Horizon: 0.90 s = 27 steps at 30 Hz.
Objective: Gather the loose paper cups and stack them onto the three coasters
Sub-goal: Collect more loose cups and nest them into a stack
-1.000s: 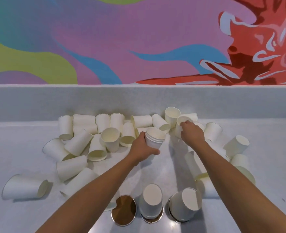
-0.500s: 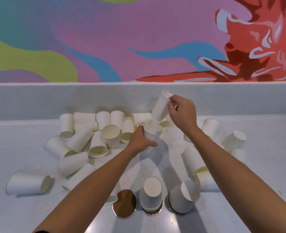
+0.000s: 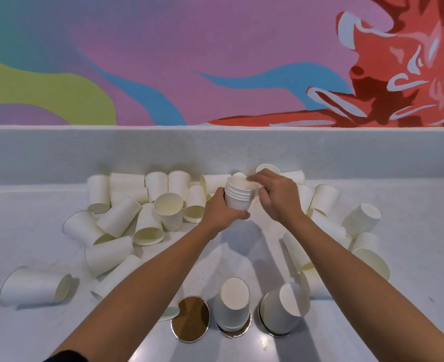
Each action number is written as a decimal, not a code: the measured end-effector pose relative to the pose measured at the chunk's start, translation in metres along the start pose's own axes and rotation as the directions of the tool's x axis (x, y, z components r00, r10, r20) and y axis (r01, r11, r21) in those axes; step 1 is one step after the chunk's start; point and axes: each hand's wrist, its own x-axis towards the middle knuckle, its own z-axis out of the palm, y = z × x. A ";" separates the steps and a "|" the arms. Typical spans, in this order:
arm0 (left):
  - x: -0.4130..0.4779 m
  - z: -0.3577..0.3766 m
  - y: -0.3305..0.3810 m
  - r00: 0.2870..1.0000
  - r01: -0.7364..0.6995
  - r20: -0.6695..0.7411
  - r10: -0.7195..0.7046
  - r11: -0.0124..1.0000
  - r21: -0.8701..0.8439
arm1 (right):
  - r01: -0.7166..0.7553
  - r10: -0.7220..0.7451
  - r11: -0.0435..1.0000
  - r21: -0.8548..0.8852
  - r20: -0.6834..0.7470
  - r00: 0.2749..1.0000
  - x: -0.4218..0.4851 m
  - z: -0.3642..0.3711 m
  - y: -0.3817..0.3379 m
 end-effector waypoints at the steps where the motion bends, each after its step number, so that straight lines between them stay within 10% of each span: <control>1: 0.002 -0.001 -0.002 1.000 0.003 -0.004 -0.003 1.000 0.003 | -0.078 0.078 0.997 0.012 -0.047 0.996 0.003 0.002 0.006; 5: 0.008 -0.005 -0.011 1.000 0.027 -0.008 -0.027 1.000 -0.003 | -0.344 0.362 0.908 -0.239 0.036 0.931 0.018 0.013 0.035; 9: 0.012 -0.007 -0.015 1.000 0.017 0.018 -0.017 1.000 -0.003 | -0.263 0.424 0.848 -0.460 0.290 0.858 0.027 0.024 0.050; 16: 0.011 -0.012 -0.023 0.999 0.007 0.053 -0.006 1.000 -0.007 | -0.097 0.334 0.817 -0.569 0.329 0.883 0.031 0.039 0.050; 23: 0.007 -0.015 -0.029 0.999 0.012 0.041 -0.011 1.000 -0.022 | -0.255 0.234 0.963 -0.088 -0.192 0.953 0.044 0.005 0.017; 27: 0.003 -0.014 -0.026 0.999 0.008 0.040 -0.007 1.000 -0.020 | -0.080 0.080 0.997 0.004 -0.187 0.979 0.042 -0.005 -0.008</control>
